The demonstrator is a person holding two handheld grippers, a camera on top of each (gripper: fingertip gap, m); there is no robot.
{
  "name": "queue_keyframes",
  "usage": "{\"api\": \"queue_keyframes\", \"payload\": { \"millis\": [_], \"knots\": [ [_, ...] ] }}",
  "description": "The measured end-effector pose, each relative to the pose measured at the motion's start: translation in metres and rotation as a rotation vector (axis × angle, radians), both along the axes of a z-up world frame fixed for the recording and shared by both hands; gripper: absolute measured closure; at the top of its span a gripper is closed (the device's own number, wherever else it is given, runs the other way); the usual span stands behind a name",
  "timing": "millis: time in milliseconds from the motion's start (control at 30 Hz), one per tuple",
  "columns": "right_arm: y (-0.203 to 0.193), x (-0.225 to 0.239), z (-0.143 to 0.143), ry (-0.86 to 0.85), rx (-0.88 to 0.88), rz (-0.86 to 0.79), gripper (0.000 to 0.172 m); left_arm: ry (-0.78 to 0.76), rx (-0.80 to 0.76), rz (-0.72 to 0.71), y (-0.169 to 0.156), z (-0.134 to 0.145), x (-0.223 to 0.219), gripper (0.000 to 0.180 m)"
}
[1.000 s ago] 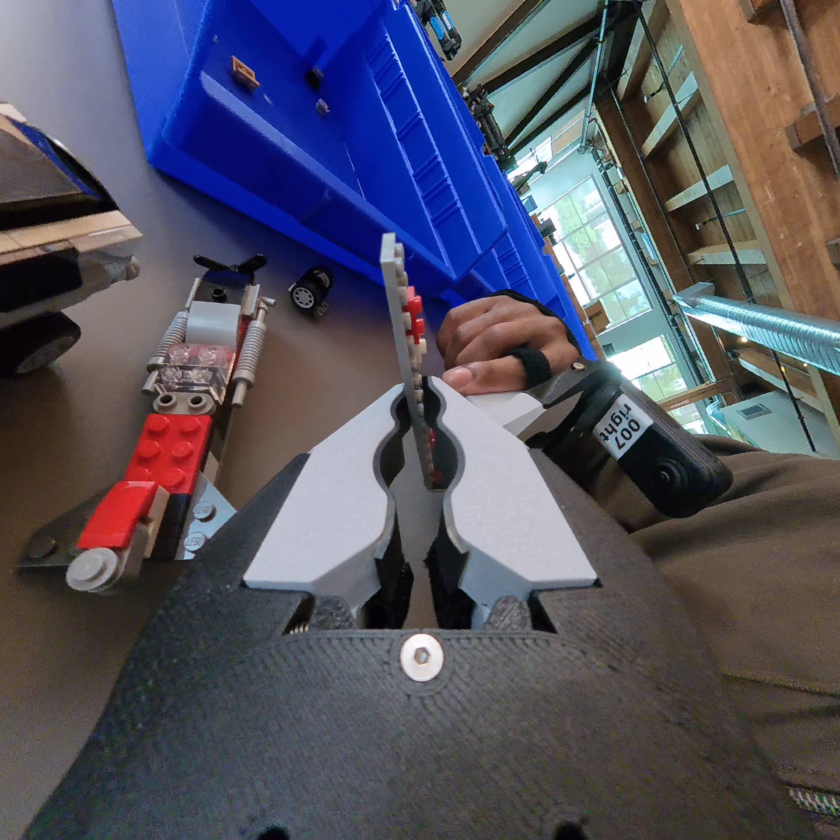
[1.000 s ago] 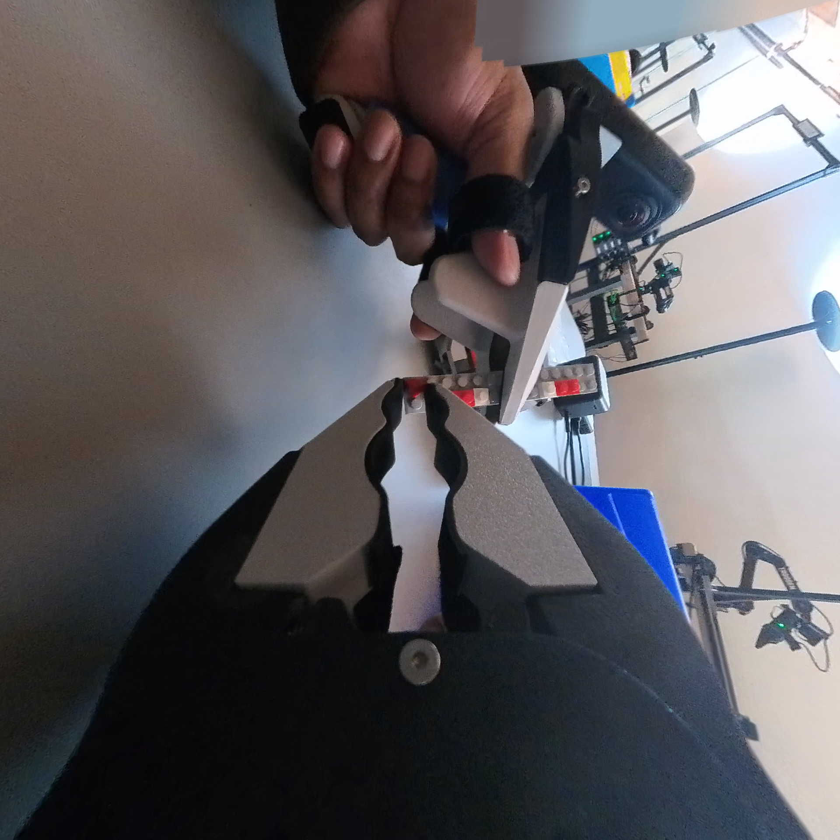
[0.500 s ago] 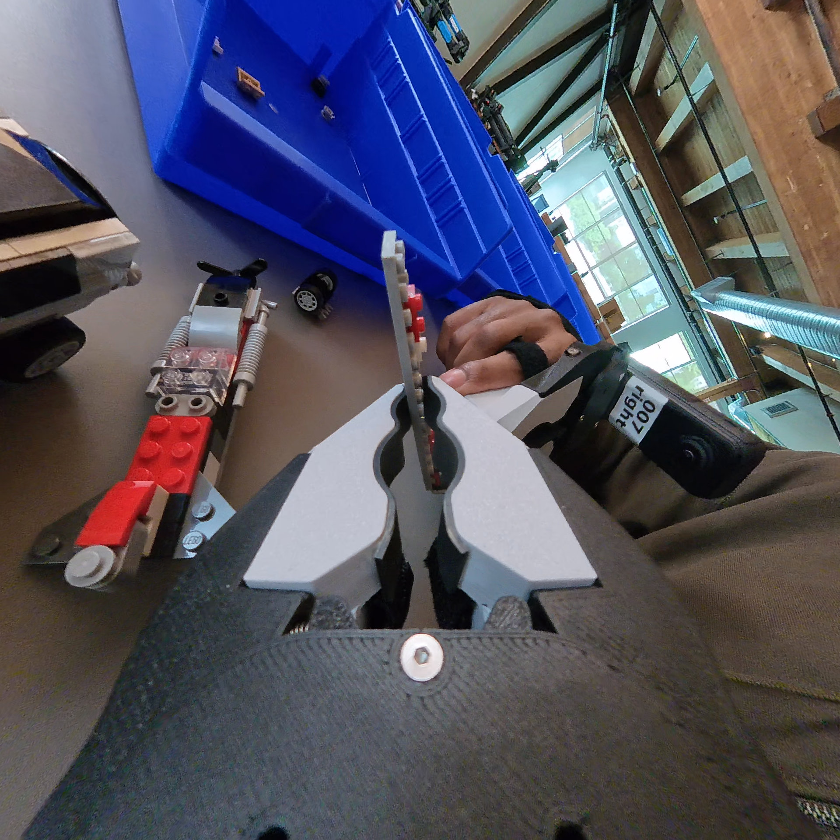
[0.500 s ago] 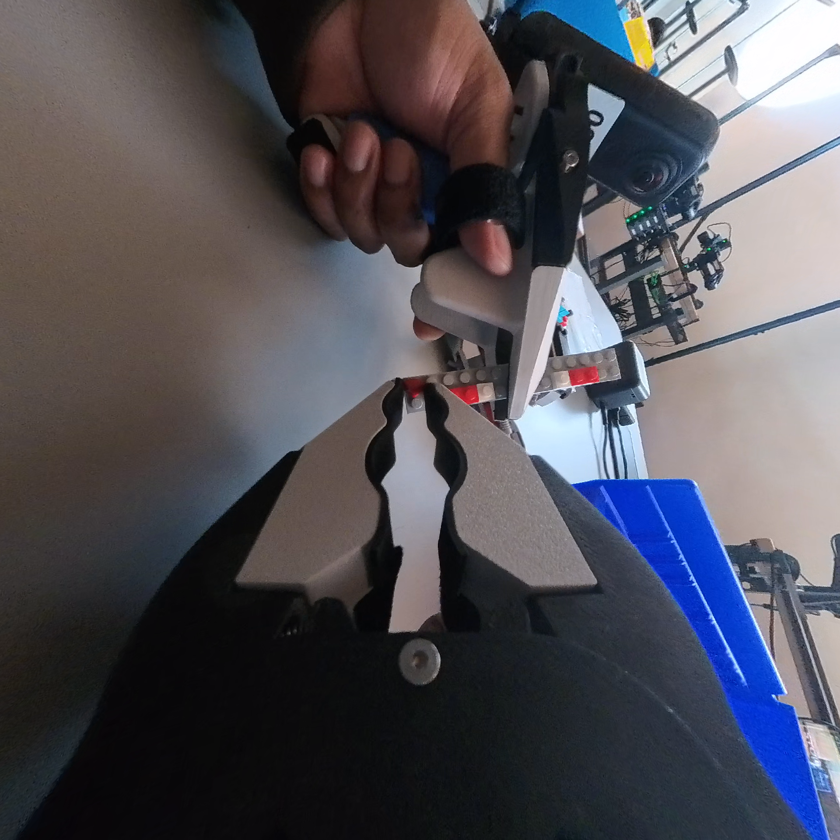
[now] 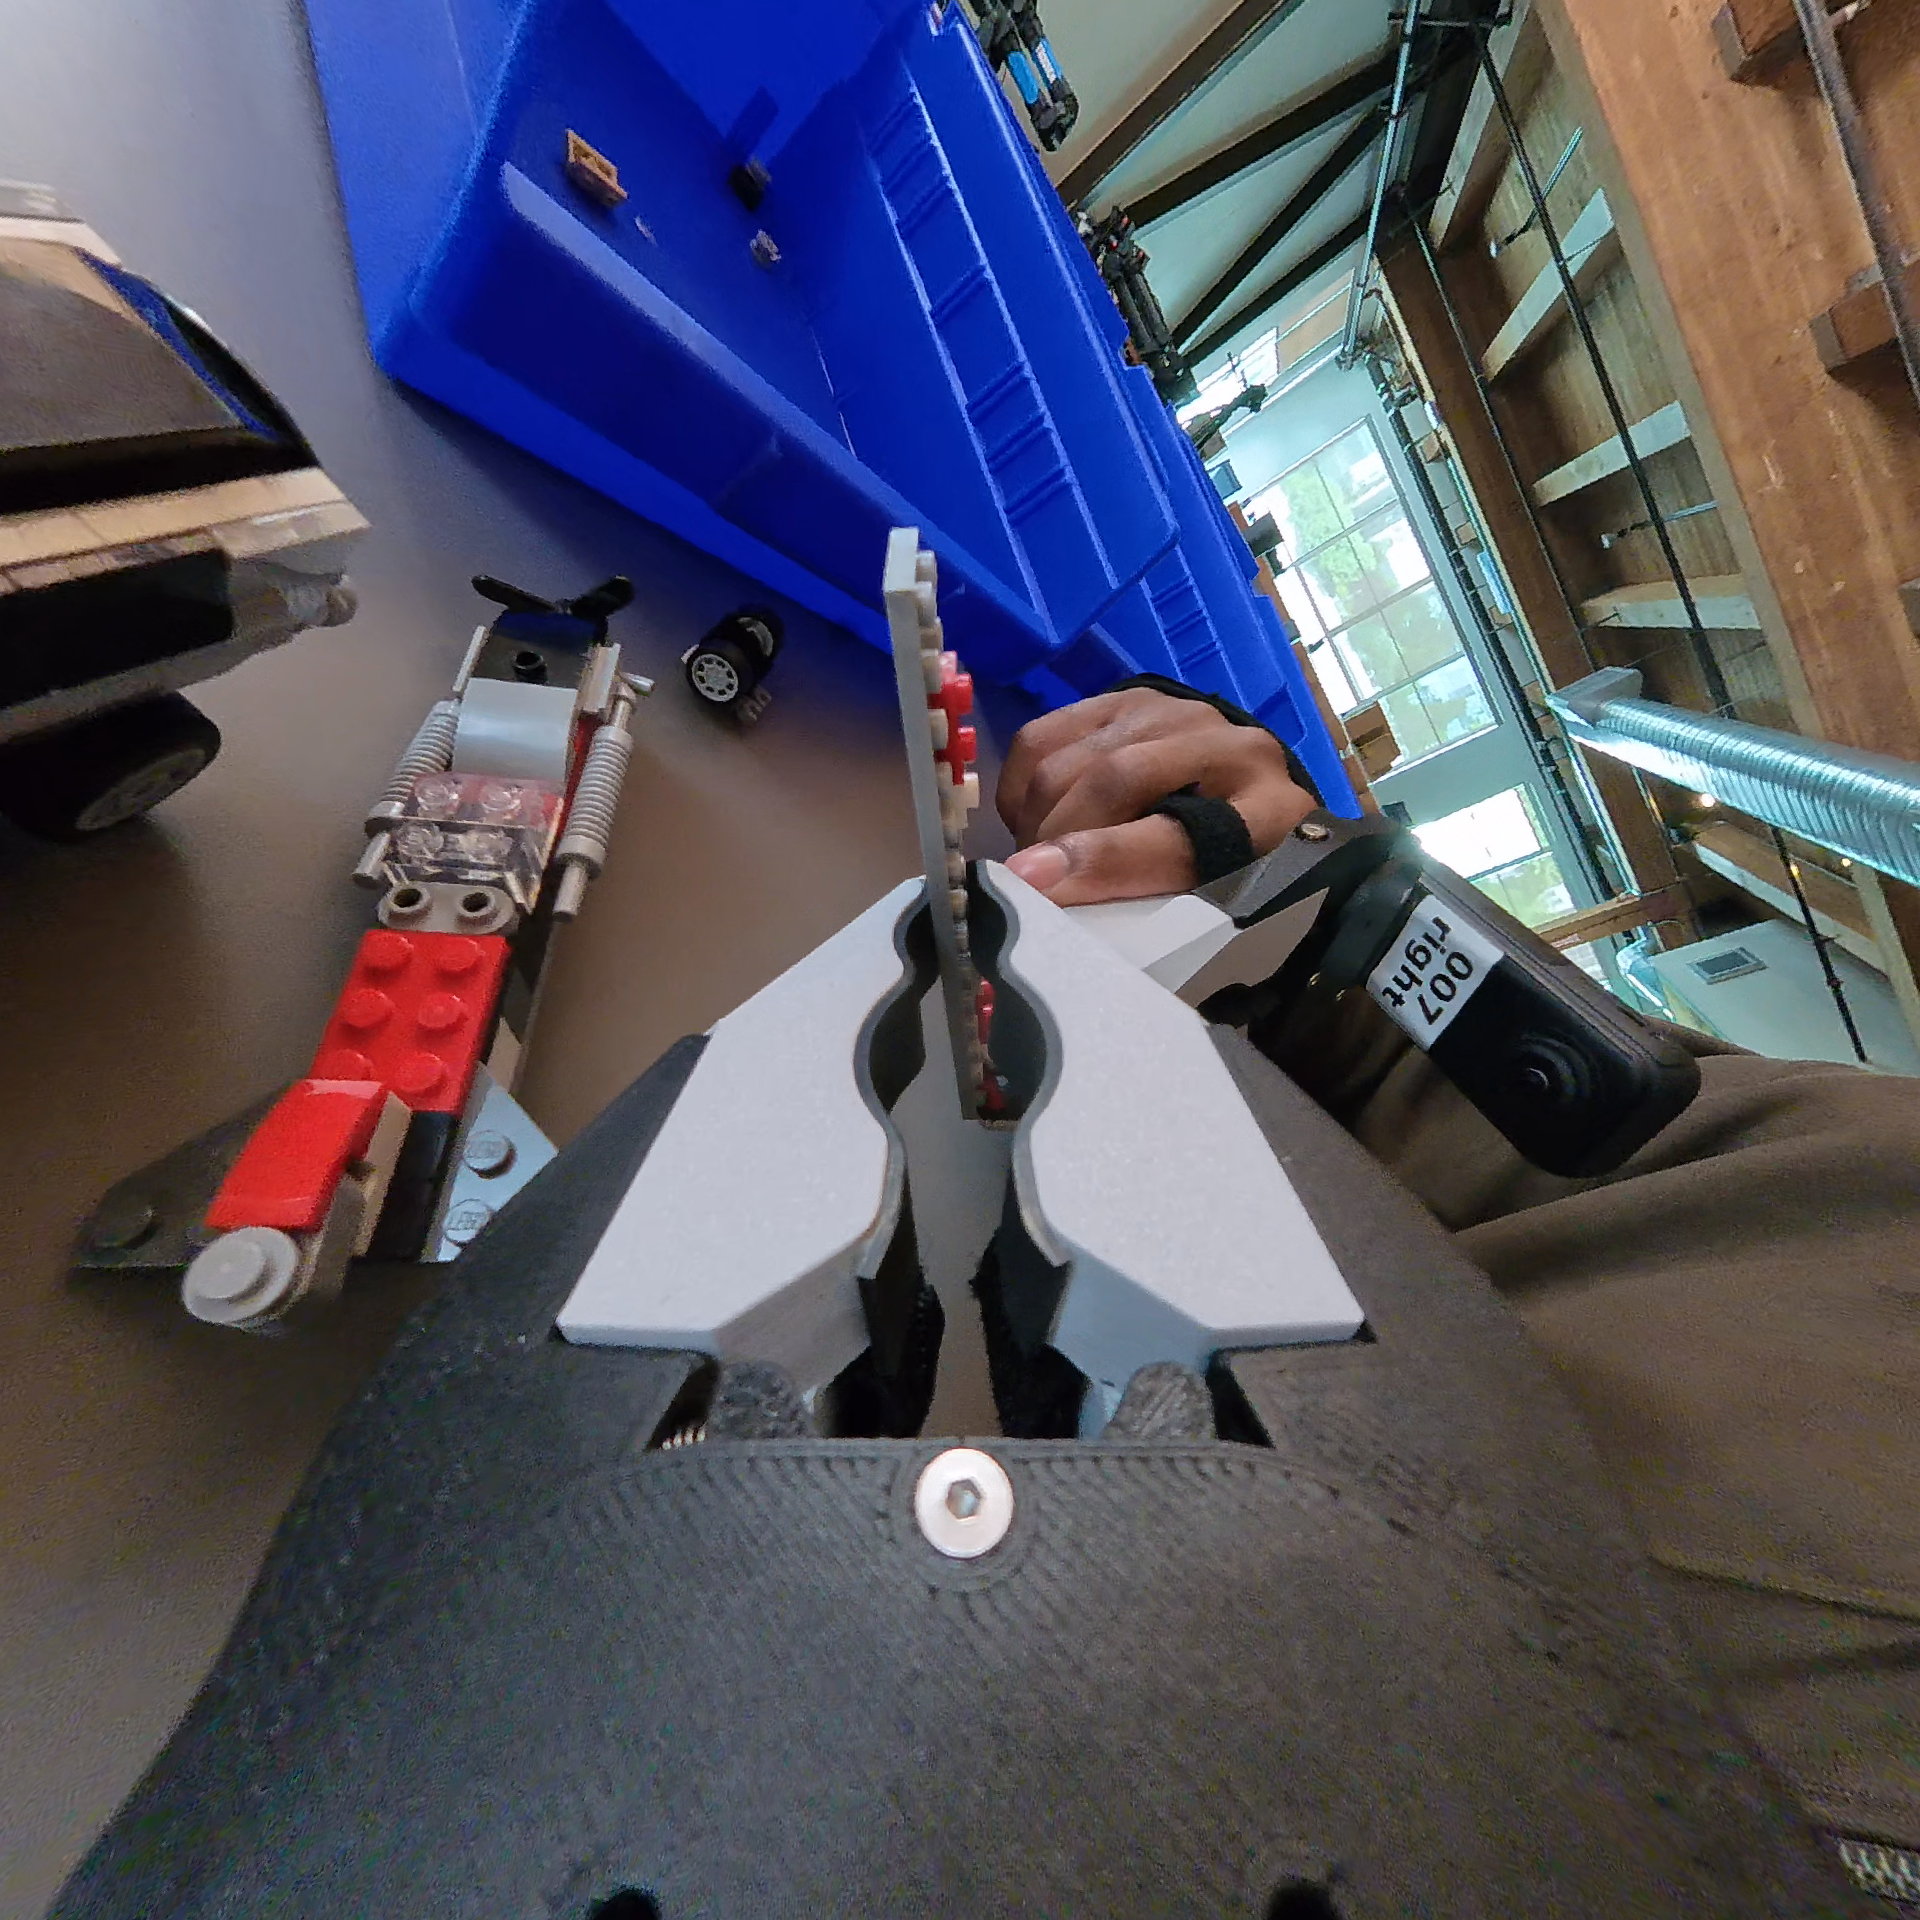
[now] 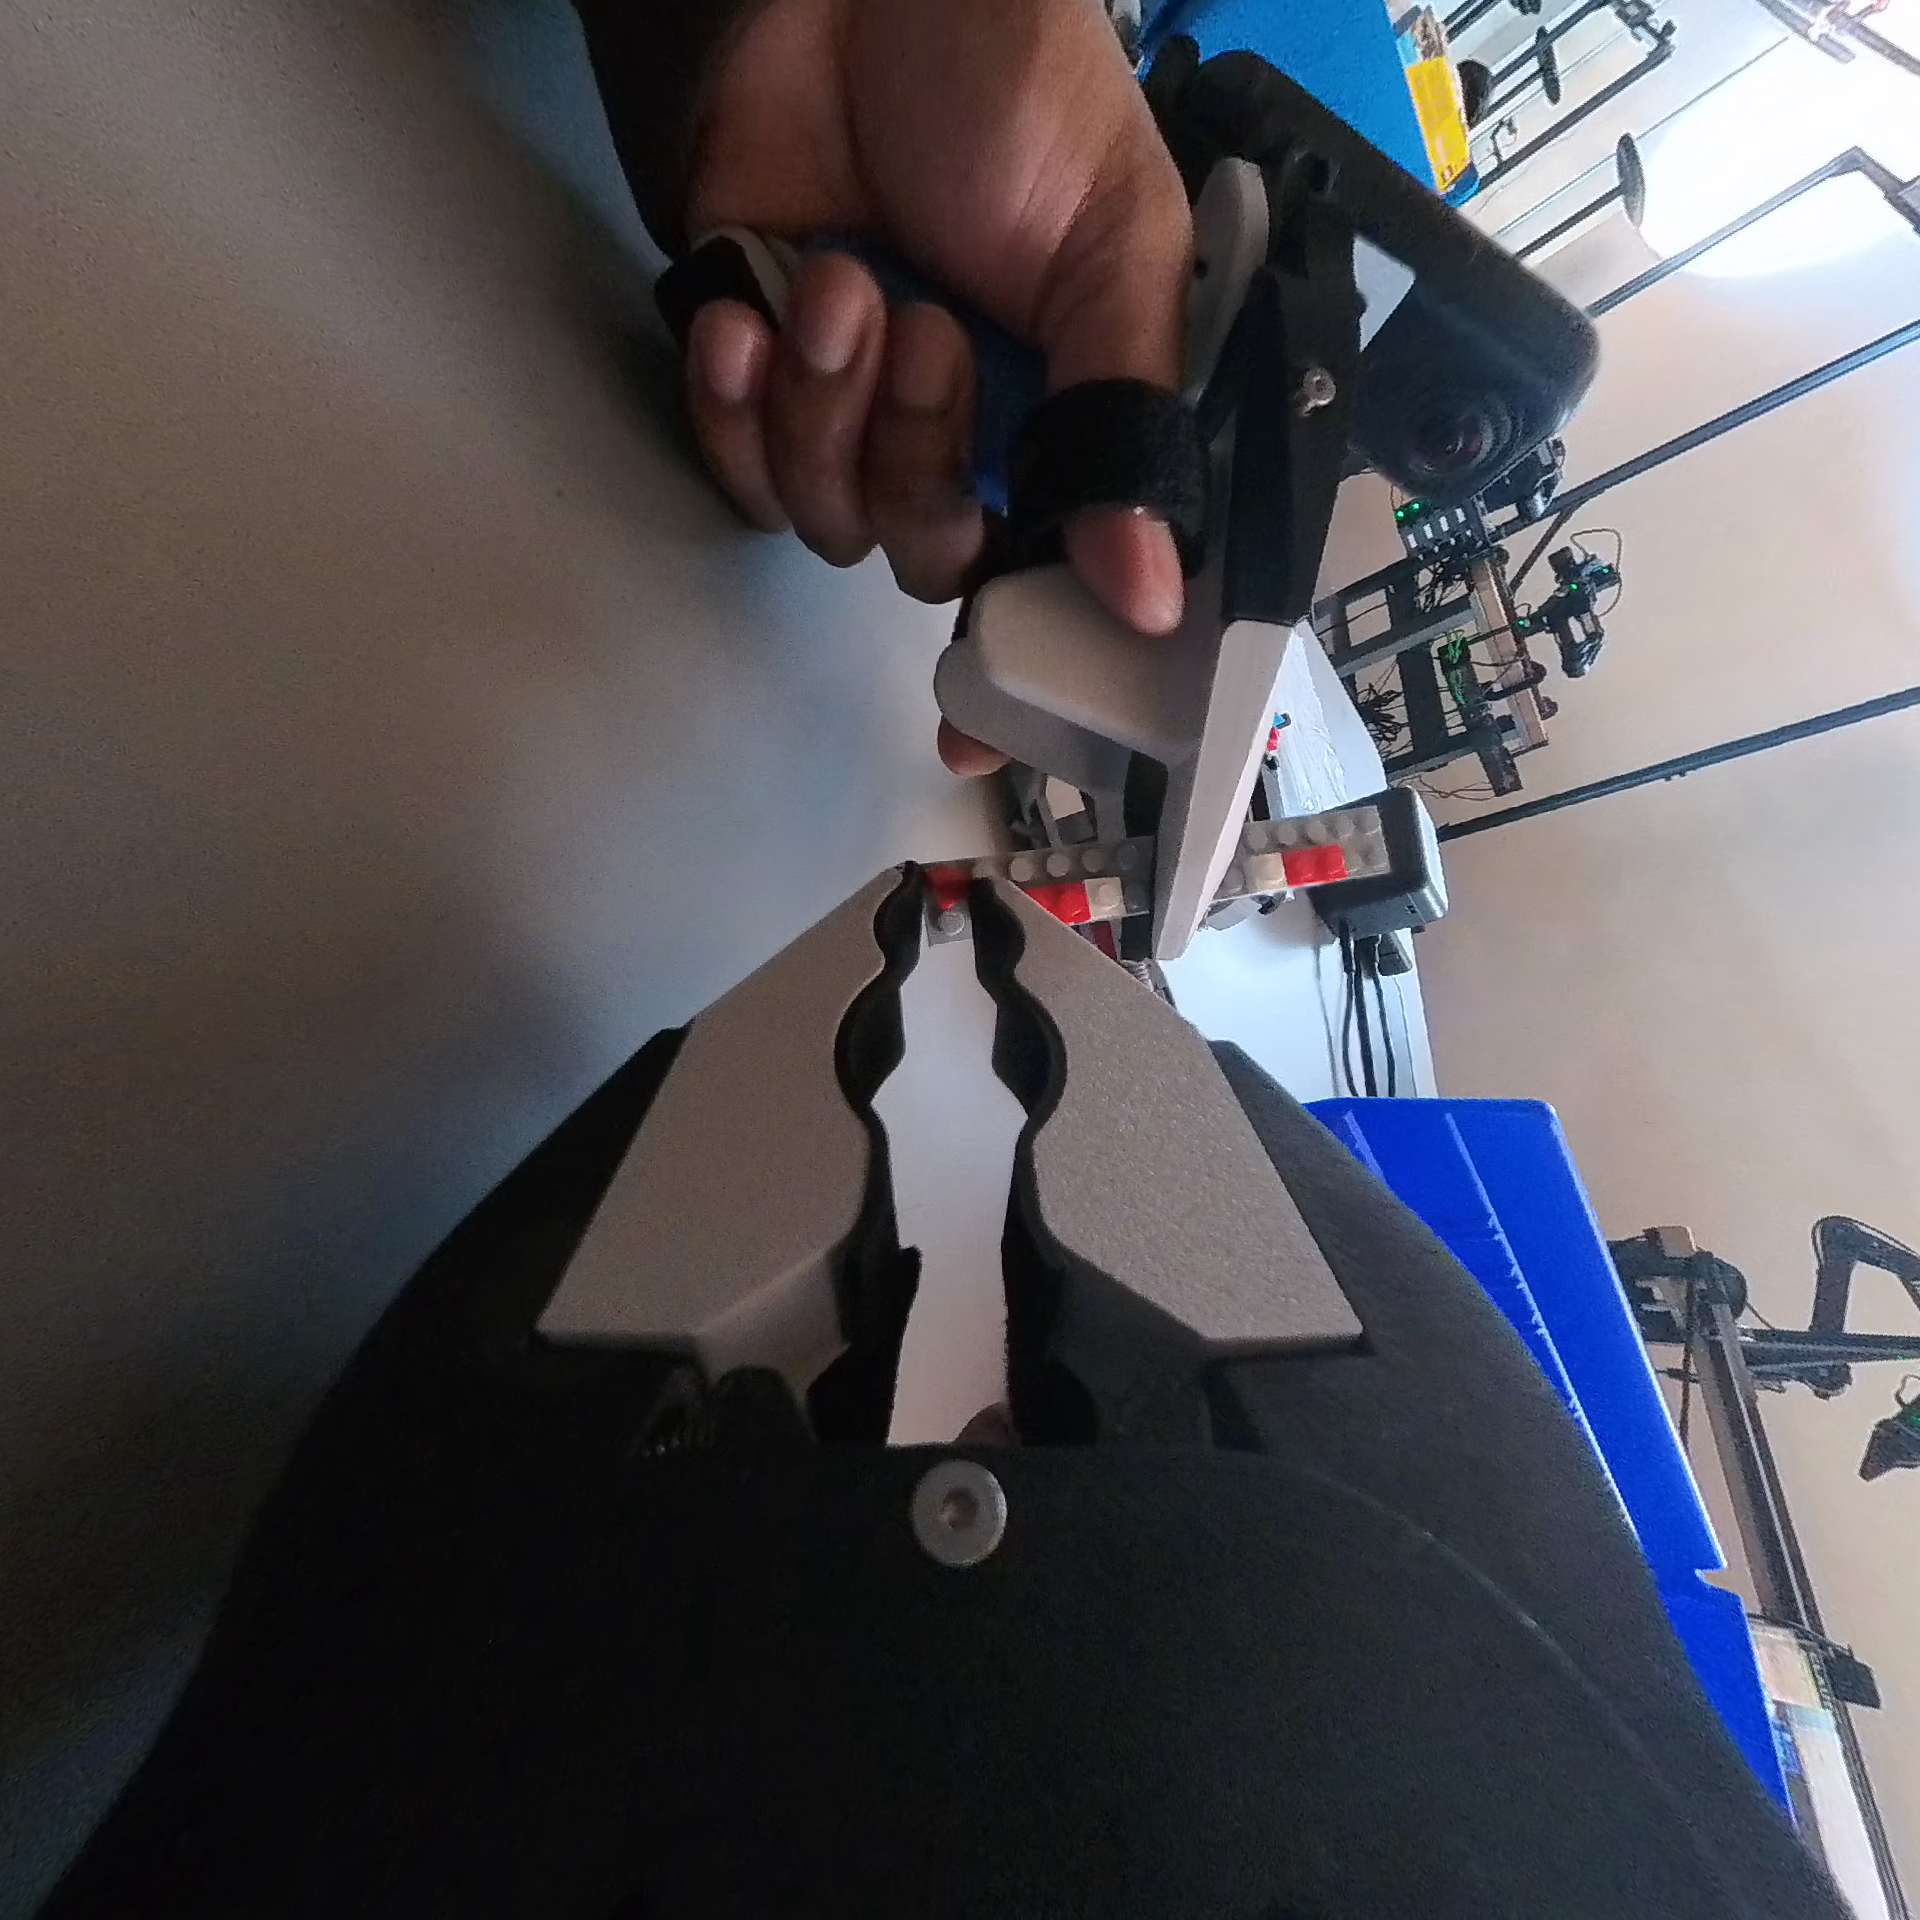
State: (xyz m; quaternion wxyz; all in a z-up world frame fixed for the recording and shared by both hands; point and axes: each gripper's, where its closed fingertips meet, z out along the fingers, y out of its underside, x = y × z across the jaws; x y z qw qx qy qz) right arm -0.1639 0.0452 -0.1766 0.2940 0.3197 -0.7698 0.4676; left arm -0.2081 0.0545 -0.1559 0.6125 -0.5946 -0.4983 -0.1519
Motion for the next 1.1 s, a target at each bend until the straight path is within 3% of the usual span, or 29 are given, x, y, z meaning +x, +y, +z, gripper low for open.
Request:
{"api": "queue_keyframes", "payload": {
  "millis": [533,733,900,1100],
  "knots": [
    [0.002,-0.002,0.004,0.038,-0.019,-0.009,0.164,-0.028,0.05,0.028,-0.006,0.002,-0.005,0.175],
    [0.016,-0.013,0.02,0.087,-0.058,-0.112,0.166,-0.033,0.075,0.035,-0.008,0.004,-0.006,0.174],
    [0.066,-0.043,0.063,0.148,-0.195,-0.396,0.168,-0.032,0.079,0.03,-0.008,0.005,-0.006,0.174],
    [0.2,-0.099,0.124,0.268,-0.433,-1.006,0.17,-0.024,0.072,0.023,-0.006,0.005,-0.004,0.174]
  ]
}}
